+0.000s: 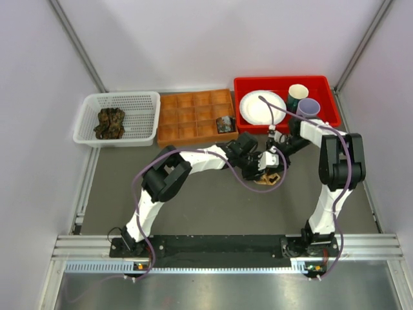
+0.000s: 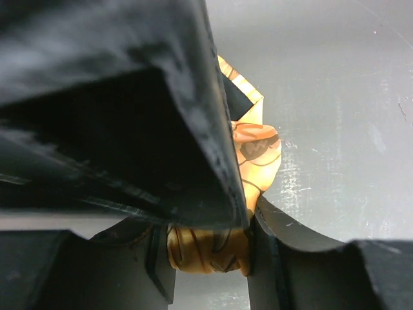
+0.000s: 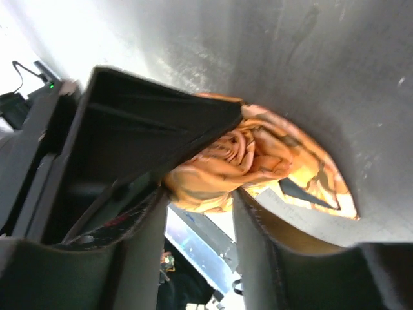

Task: Roll the ties
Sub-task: Roll the tie at the center of the board.

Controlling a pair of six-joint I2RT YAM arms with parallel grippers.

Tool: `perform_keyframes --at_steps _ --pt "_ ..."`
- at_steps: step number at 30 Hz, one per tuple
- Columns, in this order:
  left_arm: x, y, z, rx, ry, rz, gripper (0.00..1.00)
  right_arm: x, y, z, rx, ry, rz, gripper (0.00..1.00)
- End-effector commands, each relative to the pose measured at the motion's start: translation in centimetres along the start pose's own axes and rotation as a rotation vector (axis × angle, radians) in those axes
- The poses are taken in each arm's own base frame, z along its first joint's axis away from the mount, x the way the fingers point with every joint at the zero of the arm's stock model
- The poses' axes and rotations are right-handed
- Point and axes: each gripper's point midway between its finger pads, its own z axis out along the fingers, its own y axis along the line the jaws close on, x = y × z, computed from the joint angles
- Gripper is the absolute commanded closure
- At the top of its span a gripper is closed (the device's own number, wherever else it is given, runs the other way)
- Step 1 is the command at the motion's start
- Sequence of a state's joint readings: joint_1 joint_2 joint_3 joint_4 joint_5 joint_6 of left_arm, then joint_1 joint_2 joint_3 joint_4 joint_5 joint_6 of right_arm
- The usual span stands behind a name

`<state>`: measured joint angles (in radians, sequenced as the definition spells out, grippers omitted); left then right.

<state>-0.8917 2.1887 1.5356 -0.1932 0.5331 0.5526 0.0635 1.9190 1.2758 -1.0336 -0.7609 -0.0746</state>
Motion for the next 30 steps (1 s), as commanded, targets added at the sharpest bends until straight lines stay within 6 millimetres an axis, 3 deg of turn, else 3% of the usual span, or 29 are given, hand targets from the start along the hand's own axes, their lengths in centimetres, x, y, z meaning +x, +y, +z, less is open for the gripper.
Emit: perform_keyframes --at_steps 1,2,6,9,19,30 --pt "8.0 -2.6 0.7 0.040 0.252 -0.131 0.88 -0.8 -1.5 1.0 0.056 0.000 -0.013 0.61" --pt "7.9 -2.7 0.7 0.040 0.250 -0.130 0.87 -0.9 -1.9 1.2 0.062 0.008 -0.008 0.64" --pt "7.4 -3.0 0.7 0.062 0.227 -0.124 0.77 -1.0 -3.6 1.5 0.132 0.013 -0.029 1.00" --pt "6.6 -2.9 0.7 0.065 0.188 -0.105 0.62 -1.2 -4.9 1.4 0.194 0.009 -0.031 1.00" --pt "1.3 -1.9 1.1 0.070 -0.037 -0.066 0.33 -1.2 -7.4 1.0 0.280 0.022 -0.061 1.00" --pt "-2.1 -0.9 2.6 0.087 -0.181 -0.040 0.37 -1.2 -8.6 0.9 0.303 0.037 -0.051 1.00"
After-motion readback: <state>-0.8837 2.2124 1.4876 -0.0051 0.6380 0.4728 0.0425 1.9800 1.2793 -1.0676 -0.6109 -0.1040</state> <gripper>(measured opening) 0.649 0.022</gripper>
